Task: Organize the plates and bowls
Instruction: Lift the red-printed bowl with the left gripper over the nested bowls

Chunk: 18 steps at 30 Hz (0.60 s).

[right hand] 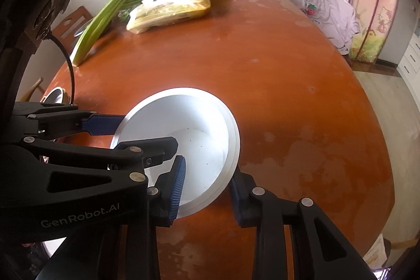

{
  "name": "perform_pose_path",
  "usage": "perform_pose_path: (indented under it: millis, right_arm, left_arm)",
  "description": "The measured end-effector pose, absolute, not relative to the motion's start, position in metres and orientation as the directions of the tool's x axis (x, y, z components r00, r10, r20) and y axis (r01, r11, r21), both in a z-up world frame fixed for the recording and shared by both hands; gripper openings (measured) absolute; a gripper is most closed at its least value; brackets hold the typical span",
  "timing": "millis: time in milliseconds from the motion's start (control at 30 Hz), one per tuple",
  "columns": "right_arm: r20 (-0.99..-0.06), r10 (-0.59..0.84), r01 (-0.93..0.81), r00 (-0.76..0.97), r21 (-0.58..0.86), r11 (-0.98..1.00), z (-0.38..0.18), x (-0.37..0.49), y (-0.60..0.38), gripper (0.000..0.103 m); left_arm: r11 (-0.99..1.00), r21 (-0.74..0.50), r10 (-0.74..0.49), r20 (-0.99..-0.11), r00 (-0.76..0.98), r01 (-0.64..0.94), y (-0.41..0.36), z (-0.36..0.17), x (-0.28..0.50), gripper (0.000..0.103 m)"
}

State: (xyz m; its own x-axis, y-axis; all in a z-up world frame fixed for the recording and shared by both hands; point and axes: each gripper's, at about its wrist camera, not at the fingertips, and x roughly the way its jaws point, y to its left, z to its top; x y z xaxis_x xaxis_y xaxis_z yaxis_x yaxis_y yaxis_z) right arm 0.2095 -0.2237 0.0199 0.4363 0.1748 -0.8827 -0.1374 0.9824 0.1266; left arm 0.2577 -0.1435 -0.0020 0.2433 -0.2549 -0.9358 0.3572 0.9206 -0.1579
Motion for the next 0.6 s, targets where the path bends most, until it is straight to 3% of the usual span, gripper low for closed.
perform_pose_path:
  millis: [600]
  right_arm:
    - [-0.854, 0.201, -0.178, 0.480, 0.129, 0.976, 0.048, 0.194, -0.200, 0.033]
  left_arm:
    - [0.925, -0.161, -0.281, -0.899, 0.337, 0.343, -0.116, 0.035, 0.231, 0.048]
